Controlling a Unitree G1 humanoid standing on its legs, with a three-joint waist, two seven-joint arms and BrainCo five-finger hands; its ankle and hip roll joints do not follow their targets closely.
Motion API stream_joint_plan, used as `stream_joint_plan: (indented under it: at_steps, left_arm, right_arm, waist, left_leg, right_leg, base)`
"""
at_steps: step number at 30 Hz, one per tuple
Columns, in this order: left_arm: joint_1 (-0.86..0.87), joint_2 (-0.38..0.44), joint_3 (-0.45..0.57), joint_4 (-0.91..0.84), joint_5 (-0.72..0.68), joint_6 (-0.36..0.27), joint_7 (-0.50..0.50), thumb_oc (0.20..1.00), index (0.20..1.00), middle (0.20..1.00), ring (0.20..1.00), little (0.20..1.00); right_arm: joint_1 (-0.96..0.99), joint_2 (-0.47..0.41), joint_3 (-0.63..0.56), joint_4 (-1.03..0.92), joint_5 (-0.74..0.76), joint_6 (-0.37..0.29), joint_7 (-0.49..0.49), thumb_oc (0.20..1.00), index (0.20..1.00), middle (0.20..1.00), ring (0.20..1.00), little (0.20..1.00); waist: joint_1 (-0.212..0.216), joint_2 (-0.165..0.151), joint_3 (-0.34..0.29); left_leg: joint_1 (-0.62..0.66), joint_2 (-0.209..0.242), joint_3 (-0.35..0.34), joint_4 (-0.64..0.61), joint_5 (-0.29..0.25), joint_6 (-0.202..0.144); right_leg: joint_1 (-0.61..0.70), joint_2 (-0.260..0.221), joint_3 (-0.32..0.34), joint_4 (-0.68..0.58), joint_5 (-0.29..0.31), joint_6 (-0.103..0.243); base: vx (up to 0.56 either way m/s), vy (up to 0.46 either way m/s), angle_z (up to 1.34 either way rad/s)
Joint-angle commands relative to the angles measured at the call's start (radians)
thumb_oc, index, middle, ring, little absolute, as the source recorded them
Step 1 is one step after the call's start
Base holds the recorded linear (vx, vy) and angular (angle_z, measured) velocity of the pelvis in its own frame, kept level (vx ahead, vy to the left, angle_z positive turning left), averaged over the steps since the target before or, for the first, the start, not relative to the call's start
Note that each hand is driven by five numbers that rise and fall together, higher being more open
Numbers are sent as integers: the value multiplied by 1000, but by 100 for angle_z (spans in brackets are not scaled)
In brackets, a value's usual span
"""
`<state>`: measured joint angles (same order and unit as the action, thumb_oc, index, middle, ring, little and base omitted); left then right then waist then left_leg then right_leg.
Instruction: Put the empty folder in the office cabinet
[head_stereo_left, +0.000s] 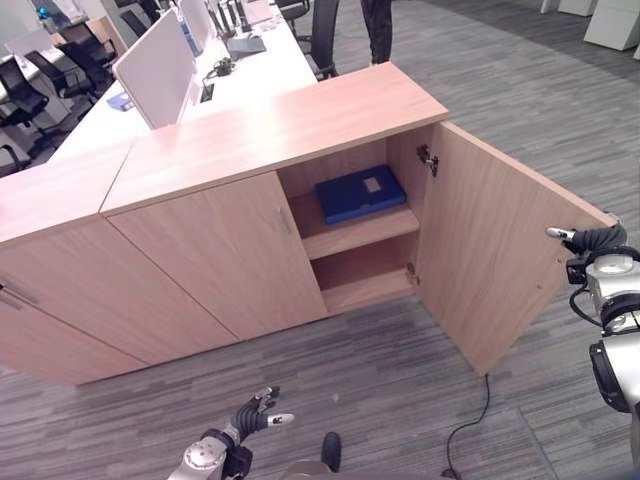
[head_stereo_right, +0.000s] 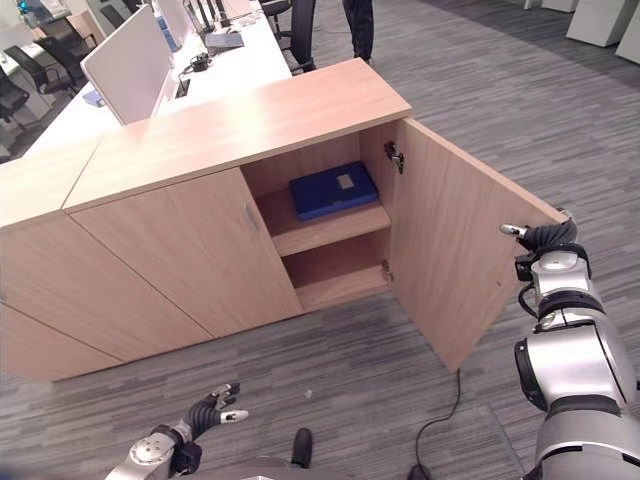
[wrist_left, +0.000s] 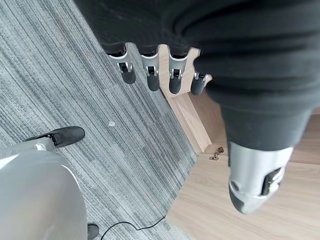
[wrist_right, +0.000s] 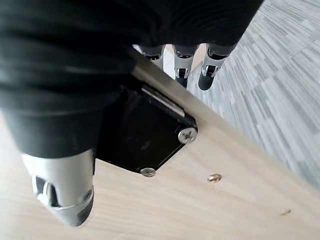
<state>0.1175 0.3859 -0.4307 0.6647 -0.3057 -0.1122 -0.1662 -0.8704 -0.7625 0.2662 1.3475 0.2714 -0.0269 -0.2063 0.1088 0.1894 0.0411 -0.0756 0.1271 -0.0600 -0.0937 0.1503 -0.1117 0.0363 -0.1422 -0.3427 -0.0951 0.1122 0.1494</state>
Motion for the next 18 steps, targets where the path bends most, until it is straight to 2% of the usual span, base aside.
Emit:
stream_joint_plan:
  at_steps: [1, 4, 6, 7, 9, 12, 14, 15, 16, 18]
  left_arm:
    - [-118, 53, -22, -31, 2, -34, 21, 1000, 1000, 1000, 1000, 1000]
    - [-101, 35, 14, -21, -6, -32, 48, 1000, 1000, 1000, 1000, 1000]
    - [-81, 26, 47, -17, -5, -29, 63, 1000, 1000, 1000, 1000, 1000]
    - [-81, 26, 47, -17, -5, -29, 63, 1000, 1000, 1000, 1000, 1000]
    - [-46, 9, 104, -2, 11, -31, 82, 1000, 1000, 1000, 1000, 1000]
    - [-30, 8, 126, -2, 22, -33, 94, 1000, 1000, 1000, 1000, 1000]
    - [-31, 5, 140, 7, 32, -33, 103, 1000, 1000, 1000, 1000, 1000]
    - [-50, -8, 142, 25, 49, -29, 114, 1000, 1000, 1000, 1000, 1000]
    - [-51, -8, 141, 26, 49, -29, 114, 1000, 1000, 1000, 1000, 1000]
    - [-67, -18, 146, 42, 67, -24, 114, 1000, 1000, 1000, 1000, 1000]
  right_arm:
    - [-79, 150, 56, -89, 54, -59, 36, 1000, 1000, 1000, 1000, 1000]
    - [38, 283, 58, -250, 71, -83, 26, 1000, 1000, 1000, 1000, 1000]
    - [139, 343, 79, -379, 36, -89, 28, 1000, 1000, 1000, 1000, 1000]
    - [140, 343, 79, -380, 35, -88, 27, 1000, 1000, 1000, 1000, 1000]
    - [328, 432, 122, -592, -31, -102, 59, 1000, 1000, 1000, 1000, 1000]
    - [385, 453, 139, -674, -49, -106, 73, 1000, 1000, 1000, 1000, 1000]
    - [413, 462, 154, -730, -53, -113, 83, 1000, 1000, 1000, 1000, 1000]
    - [461, 445, 142, -794, -44, -115, 87, 1000, 1000, 1000, 1000, 1000]
    - [463, 444, 141, -797, -44, -113, 87, 1000, 1000, 1000, 1000, 1000]
    - [484, 433, 138, -842, -42, -104, 92, 1000, 1000, 1000, 1000, 1000]
  waist:
    - [55, -117, 81]
    - [33, -127, 85]
    - [19, -135, 83]
    - [19, -135, 83]
    - [11, -146, 78]
    - [13, -153, 80]
    - [21, -165, 98]
    - [8, -181, 115]
    - [7, -181, 113]
    - [-14, -190, 111]
  left_leg:
    - [20, -27, 12, 6, -52, -46]
    - [31, -17, 20, 6, -55, -47]
    - [39, -9, 27, 6, -58, -49]
    - [39, -9, 27, 6, -58, -49]
    - [54, 10, 36, 6, -62, -55]
    - [66, 21, 40, 14, -63, -58]
    - [42, 28, 47, 78, -76, -62]
    - [-47, 39, 131, 197, -77, -63]
    - [-55, 38, 129, 207, -82, -63]
    - [-91, 84, 325, 258, -69, -43]
  right_leg:
    - [77, -49, 6, 9, -119, 37]
    - [80, -44, 14, 10, -120, 31]
    - [83, -41, 20, 9, -122, 30]
    - [83, -41, 20, 9, -122, 30]
    - [90, -32, 28, 8, -130, 24]
    - [97, -27, 35, 8, -134, 19]
    - [101, -34, 35, 8, -136, 17]
    - [113, -59, -5, 8, -142, 16]
    - [111, -59, -6, 8, -142, 16]
    - [127, -65, -50, 8, -153, 17]
  base:
    - [-18, -18, -5]
    - [-23, -19, -5]
    - [-5, -9, -2]
    - [4, -32, -5]
    - [30, -45, -7]
    - [12, -15, 0]
    - [-66, -10, 8]
    - [-100, 16, 16]
    - [-111, 64, 35]
    - [-30, 90, 90]
